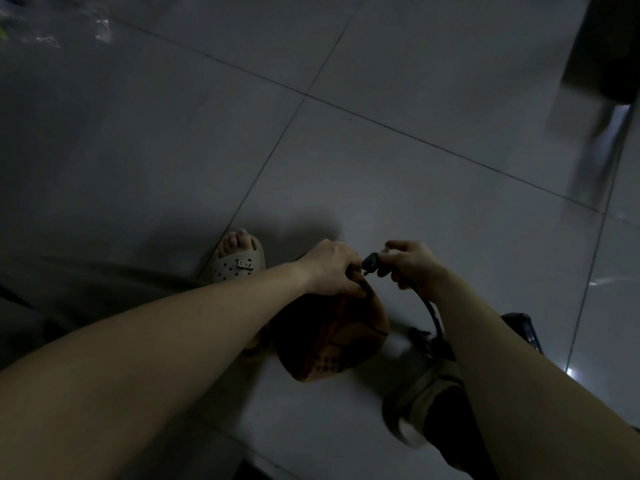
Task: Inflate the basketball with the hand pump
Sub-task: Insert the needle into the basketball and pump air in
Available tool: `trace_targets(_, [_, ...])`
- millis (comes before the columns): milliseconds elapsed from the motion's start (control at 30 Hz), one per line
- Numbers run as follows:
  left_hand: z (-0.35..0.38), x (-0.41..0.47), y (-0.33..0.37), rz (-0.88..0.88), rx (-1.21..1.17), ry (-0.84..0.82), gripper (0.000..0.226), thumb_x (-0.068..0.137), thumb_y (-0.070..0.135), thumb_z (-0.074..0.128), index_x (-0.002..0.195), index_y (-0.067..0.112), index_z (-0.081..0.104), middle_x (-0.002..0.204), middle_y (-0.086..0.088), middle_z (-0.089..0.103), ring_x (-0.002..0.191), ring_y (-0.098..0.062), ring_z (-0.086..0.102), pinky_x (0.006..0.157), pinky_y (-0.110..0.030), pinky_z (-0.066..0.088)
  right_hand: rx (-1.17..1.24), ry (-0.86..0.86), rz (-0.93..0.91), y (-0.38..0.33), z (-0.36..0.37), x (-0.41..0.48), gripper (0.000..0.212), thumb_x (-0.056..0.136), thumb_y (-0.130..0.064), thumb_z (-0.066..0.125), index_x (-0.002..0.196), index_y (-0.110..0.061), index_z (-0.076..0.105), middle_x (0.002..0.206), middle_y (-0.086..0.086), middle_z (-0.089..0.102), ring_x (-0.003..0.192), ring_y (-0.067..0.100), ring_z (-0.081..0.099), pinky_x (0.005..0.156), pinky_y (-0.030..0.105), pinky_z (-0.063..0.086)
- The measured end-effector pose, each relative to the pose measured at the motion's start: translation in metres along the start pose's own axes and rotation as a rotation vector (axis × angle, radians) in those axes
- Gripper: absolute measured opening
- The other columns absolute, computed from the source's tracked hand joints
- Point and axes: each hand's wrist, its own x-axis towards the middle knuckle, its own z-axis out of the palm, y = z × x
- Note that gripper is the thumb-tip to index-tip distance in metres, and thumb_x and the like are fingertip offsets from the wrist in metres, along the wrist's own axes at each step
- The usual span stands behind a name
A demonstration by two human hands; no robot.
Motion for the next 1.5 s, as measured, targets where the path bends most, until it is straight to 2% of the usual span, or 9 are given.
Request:
trace_targets(100, [0.001,0.0,-0.002,-0.005,-0.015,-0.007,0.033,0.078,0.057,0.076,0.076,0.029,0.059,0.08,0.005,0.056,0.074,-0.014,0.055,0.065,-0.034,0.049,-0.035,0.011,0.008,0.002,0.002,0.003,0.055,0.097,-0.013,0.061,0.147,-0.005,0.039,0.078,0.018,0.066,0.053,0.017,0.046,0.044,0.027,0.033])
trace_targets(233, [0.003,0.001,-0.002,-0.017,-0.033,0.0,0.032,0.078,0.056,0.076,0.08,0.027,0.063,0.081,0.006,0.058,0.073,-0.012,0.056,0.062,-0.031,0.047,-0.098,0.033,-0.014,0.001,0.008,0.005,0.061,0.098,-0.016,0.062,0.152,-0.013,0.034,0.078,0.017,0.068,0.052,0.016,0.047,0.042,0.026,0.035])
trace_targets(567, [0.004,-0.001,-0.002,-0.021,-0.059,0.002,0.029,0.08,0.05,0.077,0.081,0.026,0.061,0.085,0.004,0.056,0.074,-0.01,0.054,0.061,-0.027,0.041,-0.201,0.032,-0.076,-0.002,0.009,0.004,0.057,0.098,-0.018,0.062,0.149,-0.014,0.037,0.084,0.017,0.071,0.053,0.016,0.048,0.042,0.025,0.037])
trace_targets(667, [0.005,-0.003,-0.002,-0.011,-0.065,0.017,0.029,0.08,0.049,0.077,0.083,0.023,0.066,0.084,0.005,0.057,0.076,-0.012,0.055,0.063,-0.028,0.044,-0.223,0.015,-0.087,-0.005,0.005,0.003,0.056,0.097,-0.018,0.062,0.148,-0.015,0.039,0.091,0.02,0.072,0.054,0.016,0.049,0.042,0.025,0.037])
trace_targets(800, [0.002,-0.004,-0.006,-0.03,-0.022,0.04,0.035,0.081,0.052,0.075,0.09,0.018,0.071,0.087,0.001,0.059,0.083,-0.018,0.056,0.071,-0.033,0.046,-0.13,0.092,-0.1,-0.002,0.001,0.001,0.049,0.098,-0.017,0.062,0.143,-0.015,0.043,0.086,0.02,0.071,0.05,0.017,0.047,0.04,0.024,0.036])
trace_targets(900, [0.001,-0.004,-0.013,-0.059,-0.027,0.036,0.038,0.08,0.055,0.075,0.084,0.018,0.07,0.084,0.001,0.059,0.081,-0.019,0.057,0.069,-0.034,0.043,-0.111,0.088,-0.084,-0.003,-0.005,0.002,0.049,0.097,-0.016,0.063,0.142,-0.017,0.044,0.085,0.02,0.071,0.05,0.016,0.047,0.039,0.024,0.036])
trace_targets(1133, [-0.002,-0.004,-0.007,-0.062,-0.043,0.019,0.037,0.082,0.052,0.075,0.089,0.016,0.072,0.086,-0.001,0.062,0.079,-0.018,0.057,0.063,-0.03,0.038,-0.088,0.051,-0.074,0.001,0.003,0.001,0.049,0.097,-0.015,0.063,0.142,-0.018,0.044,0.083,0.02,0.07,0.049,0.016,0.047,0.041,0.027,0.036])
trace_targets(1267, [-0.003,-0.005,-0.005,-0.069,-0.058,0.013,0.035,0.083,0.05,0.075,0.094,0.016,0.073,0.088,-0.001,0.061,0.08,-0.017,0.058,0.063,-0.027,0.041,-0.057,0.041,-0.079,0.0,0.004,0.001,0.051,0.097,-0.014,0.062,0.144,-0.015,0.043,0.082,0.021,0.068,0.048,0.016,0.045,0.041,0.027,0.034])
trace_targets(1500, [-0.003,-0.007,0.0,-0.07,-0.028,0.012,0.037,0.082,0.051,0.075,0.092,0.015,0.07,0.089,-0.004,0.062,0.082,-0.021,0.058,0.072,-0.035,0.05,-0.118,-0.027,-0.038,-0.004,0.004,-0.003,0.06,0.099,-0.015,0.06,0.152,-0.014,0.032,0.084,0.024,0.066,0.052,0.018,0.044,0.045,0.03,0.033])
